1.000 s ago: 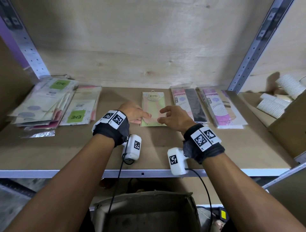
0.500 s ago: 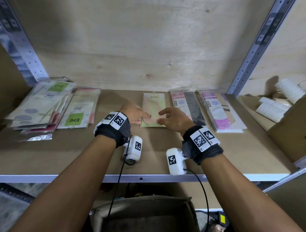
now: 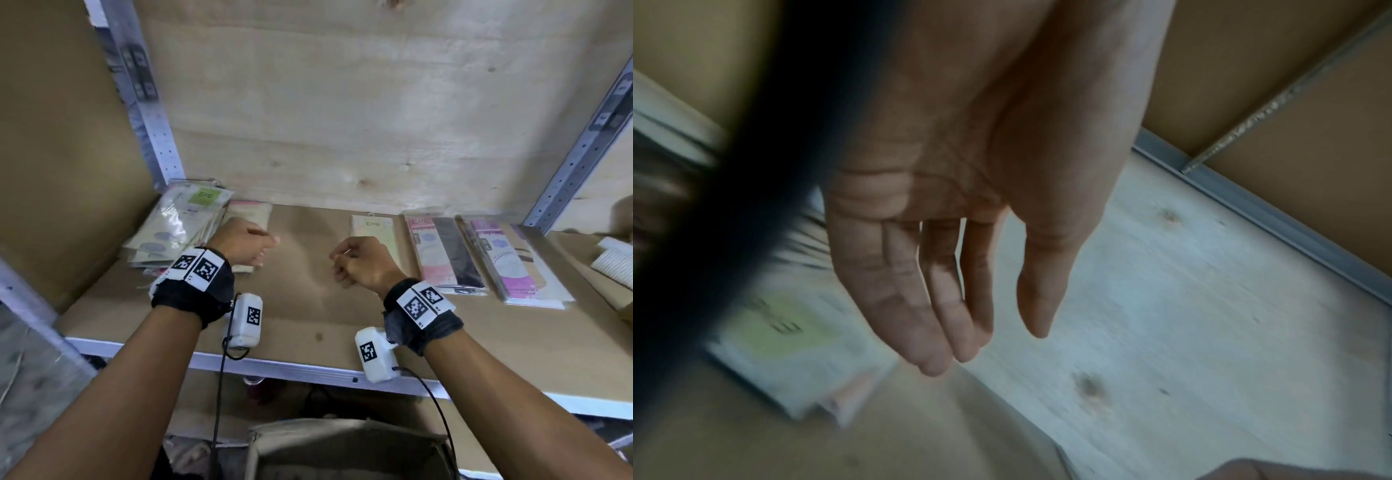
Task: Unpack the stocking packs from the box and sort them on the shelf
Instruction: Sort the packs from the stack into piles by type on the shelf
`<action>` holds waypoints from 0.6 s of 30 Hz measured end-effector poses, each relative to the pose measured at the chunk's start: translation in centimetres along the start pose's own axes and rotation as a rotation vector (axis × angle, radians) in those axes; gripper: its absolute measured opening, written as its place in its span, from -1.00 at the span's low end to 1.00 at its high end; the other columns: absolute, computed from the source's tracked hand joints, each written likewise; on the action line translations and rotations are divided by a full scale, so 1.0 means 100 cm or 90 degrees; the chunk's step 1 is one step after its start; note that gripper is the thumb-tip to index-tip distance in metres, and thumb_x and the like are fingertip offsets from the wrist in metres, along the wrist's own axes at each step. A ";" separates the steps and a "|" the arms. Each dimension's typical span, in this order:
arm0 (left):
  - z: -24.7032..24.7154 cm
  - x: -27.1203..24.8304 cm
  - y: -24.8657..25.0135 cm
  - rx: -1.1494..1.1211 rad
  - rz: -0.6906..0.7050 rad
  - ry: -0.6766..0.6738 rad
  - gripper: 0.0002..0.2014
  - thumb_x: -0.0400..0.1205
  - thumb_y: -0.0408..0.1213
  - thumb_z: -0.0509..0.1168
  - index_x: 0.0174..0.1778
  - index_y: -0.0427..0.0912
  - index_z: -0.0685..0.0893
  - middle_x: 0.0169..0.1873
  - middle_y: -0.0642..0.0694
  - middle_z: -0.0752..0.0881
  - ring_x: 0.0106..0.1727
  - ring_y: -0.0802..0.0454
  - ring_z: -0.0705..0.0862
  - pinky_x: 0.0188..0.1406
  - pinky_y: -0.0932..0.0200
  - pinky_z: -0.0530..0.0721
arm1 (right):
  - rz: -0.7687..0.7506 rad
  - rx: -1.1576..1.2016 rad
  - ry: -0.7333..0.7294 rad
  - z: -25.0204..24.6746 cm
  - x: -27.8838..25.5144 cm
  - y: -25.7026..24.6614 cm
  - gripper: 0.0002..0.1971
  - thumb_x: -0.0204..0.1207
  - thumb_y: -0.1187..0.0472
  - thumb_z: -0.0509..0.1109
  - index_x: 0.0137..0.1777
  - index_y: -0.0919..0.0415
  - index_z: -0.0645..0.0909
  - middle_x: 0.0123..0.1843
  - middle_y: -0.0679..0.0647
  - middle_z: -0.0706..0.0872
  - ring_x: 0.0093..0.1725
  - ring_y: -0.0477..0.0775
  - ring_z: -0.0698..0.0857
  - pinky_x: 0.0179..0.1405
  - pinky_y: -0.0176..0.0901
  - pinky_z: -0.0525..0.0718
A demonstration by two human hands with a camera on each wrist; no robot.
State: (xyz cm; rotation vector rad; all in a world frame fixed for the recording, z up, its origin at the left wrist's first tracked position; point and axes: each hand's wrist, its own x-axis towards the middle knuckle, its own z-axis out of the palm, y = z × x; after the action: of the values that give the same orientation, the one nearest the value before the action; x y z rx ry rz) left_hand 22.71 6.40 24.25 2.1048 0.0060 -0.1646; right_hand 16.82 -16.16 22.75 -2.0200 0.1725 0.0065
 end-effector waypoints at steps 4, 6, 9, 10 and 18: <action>-0.044 -0.009 -0.018 -0.005 -0.020 0.052 -0.79 0.55 -0.17 0.52 -0.03 -0.23 0.80 -0.22 -0.14 0.83 -0.25 -0.03 0.78 -0.28 0.18 0.76 | 0.023 0.002 -0.093 0.060 0.022 -0.029 -0.90 0.58 0.47 0.29 -0.09 0.39 0.64 -0.32 0.23 0.71 -0.40 0.18 0.71 -0.19 0.24 0.84; -0.062 -0.013 -0.026 -0.013 -0.025 0.071 -0.80 0.56 -0.19 0.51 -0.03 -0.26 0.80 -0.24 -0.15 0.81 -0.32 -0.03 0.73 -0.38 0.17 0.69 | 0.031 -0.037 -0.121 0.088 0.036 -0.045 -0.90 0.56 0.43 0.32 -0.11 0.41 0.66 -0.30 0.26 0.73 -0.30 0.24 0.76 -0.09 0.37 0.81; -0.081 -0.020 -0.035 -0.021 -0.037 0.085 -0.89 0.57 -0.25 0.50 -0.11 -0.23 0.79 -0.16 -0.24 0.83 -0.24 -0.13 0.76 -0.05 -0.09 0.82 | 0.049 -0.078 -0.133 0.121 0.059 -0.062 -0.77 0.56 0.21 0.48 -0.09 0.44 0.66 -0.18 0.31 0.78 -0.16 0.28 0.80 -0.02 0.38 0.79; -0.087 -0.023 -0.038 -0.027 -0.039 0.088 -0.91 0.58 -0.26 0.49 -0.14 -0.20 0.78 -0.13 -0.25 0.83 -0.19 -0.16 0.79 -0.01 -0.10 0.82 | 0.062 -0.084 -0.125 0.130 0.067 -0.066 -0.65 0.51 0.12 0.55 0.03 0.45 0.66 -0.09 0.33 0.79 -0.09 0.30 0.81 0.01 0.36 0.79; -0.104 -0.034 -0.050 -0.043 -0.053 0.118 -0.91 0.60 -0.32 0.49 -0.14 -0.27 0.75 -0.22 -0.17 0.78 -0.62 0.25 0.71 -0.66 0.45 0.58 | 0.086 -0.247 -0.117 0.144 0.097 -0.061 -0.21 0.11 0.04 0.80 0.25 0.39 0.54 0.09 0.35 0.79 0.08 0.35 0.80 0.07 0.32 0.78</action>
State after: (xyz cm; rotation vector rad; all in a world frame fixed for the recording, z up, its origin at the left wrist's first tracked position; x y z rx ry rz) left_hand 20.13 18.09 25.60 2.0463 0.2085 -0.0177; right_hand 28.24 -1.82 21.03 -2.3754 0.2015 0.3336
